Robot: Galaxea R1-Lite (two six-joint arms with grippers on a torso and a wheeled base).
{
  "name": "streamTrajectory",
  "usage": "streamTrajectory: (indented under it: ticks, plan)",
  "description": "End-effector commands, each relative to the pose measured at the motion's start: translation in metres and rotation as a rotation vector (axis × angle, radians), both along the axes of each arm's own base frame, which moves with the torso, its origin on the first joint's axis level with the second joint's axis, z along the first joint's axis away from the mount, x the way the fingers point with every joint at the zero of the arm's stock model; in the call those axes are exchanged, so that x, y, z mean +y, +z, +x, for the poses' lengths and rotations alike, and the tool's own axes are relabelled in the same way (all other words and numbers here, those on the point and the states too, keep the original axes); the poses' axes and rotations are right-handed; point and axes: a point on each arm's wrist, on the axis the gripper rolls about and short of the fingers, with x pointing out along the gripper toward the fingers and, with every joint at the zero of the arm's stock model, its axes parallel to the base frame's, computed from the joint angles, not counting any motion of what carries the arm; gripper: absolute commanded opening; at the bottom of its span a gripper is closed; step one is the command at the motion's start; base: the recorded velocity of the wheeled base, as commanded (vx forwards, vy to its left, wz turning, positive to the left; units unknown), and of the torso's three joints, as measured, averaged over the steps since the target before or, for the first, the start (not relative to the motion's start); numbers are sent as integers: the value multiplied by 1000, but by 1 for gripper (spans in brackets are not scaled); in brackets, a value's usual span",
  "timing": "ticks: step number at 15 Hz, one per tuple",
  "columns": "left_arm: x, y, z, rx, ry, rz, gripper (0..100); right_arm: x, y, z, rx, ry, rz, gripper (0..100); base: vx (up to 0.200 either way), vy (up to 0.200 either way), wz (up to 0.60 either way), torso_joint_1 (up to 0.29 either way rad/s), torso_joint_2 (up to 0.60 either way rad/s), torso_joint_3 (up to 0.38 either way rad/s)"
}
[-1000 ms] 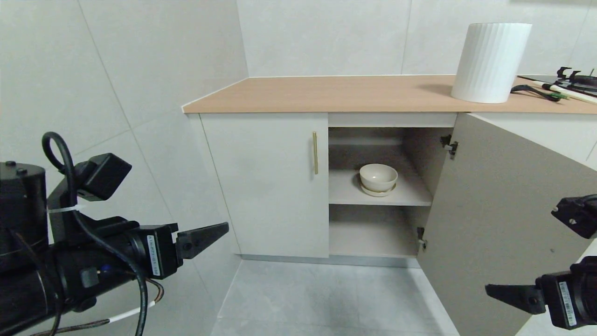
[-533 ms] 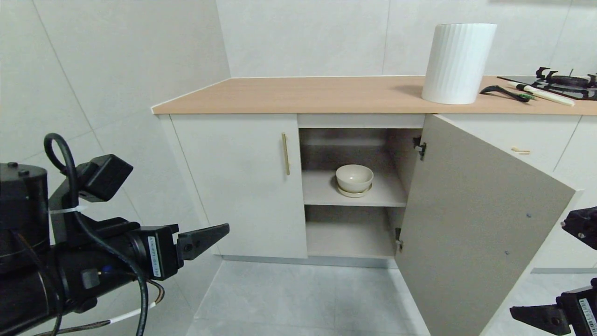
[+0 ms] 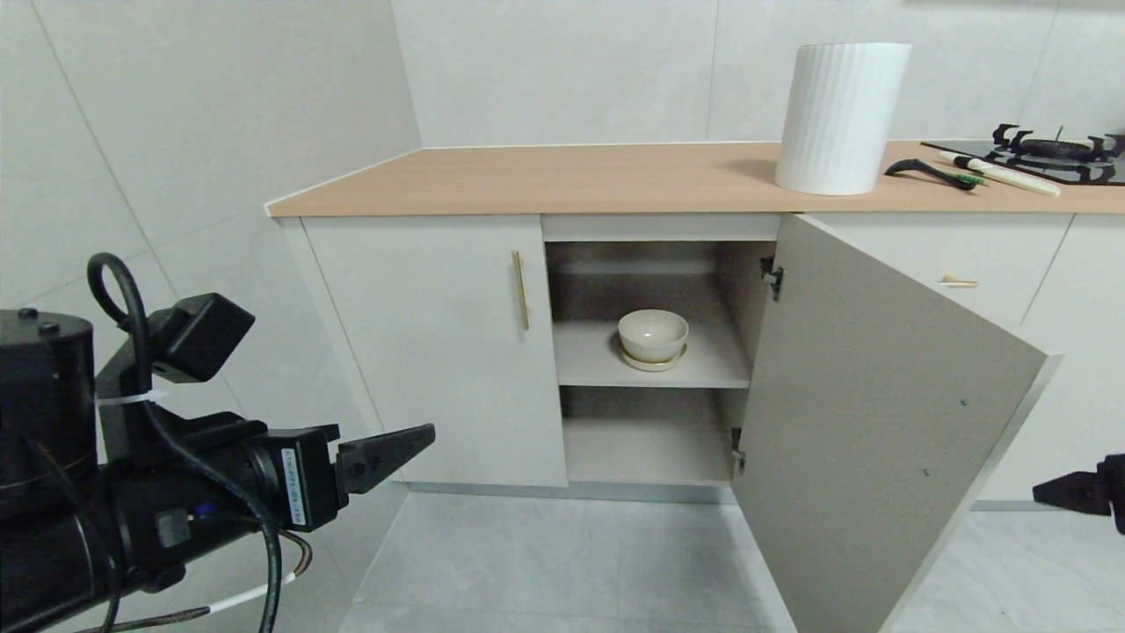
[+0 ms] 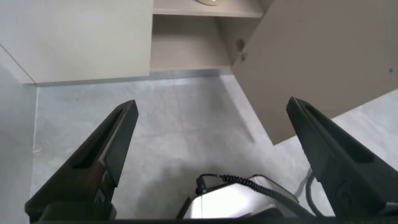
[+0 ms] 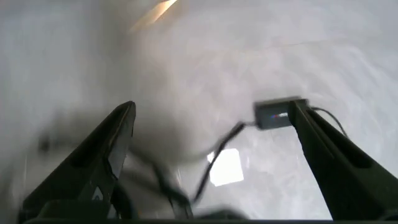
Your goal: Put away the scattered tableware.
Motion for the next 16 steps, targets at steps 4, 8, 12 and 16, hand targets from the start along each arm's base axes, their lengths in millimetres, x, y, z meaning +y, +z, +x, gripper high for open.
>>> streamTrajectory:
  ticks: [4, 8, 12, 16]
  plan:
    - [-1, -1, 1, 6, 1, 3, 100, -45, -17, 59, -74, -222, -14, 100, 0, 0, 0, 0, 0, 0]
    - [-1, -2, 2, 8, 1, 3, 100, -45, -36, 82, -120, -236, 25, 100, 0, 0, 0, 0, 0, 0]
    - [-1, -1, 1, 5, 1, 2, 100, -32, -48, 89, -123, -180, 61, 100, 0, 0, 0, 0, 0, 0]
    - [-1, -1, 1, 5, 1, 2, 100, -11, -48, 89, -132, -120, 144, 100, 0, 0, 0, 0, 0, 0]
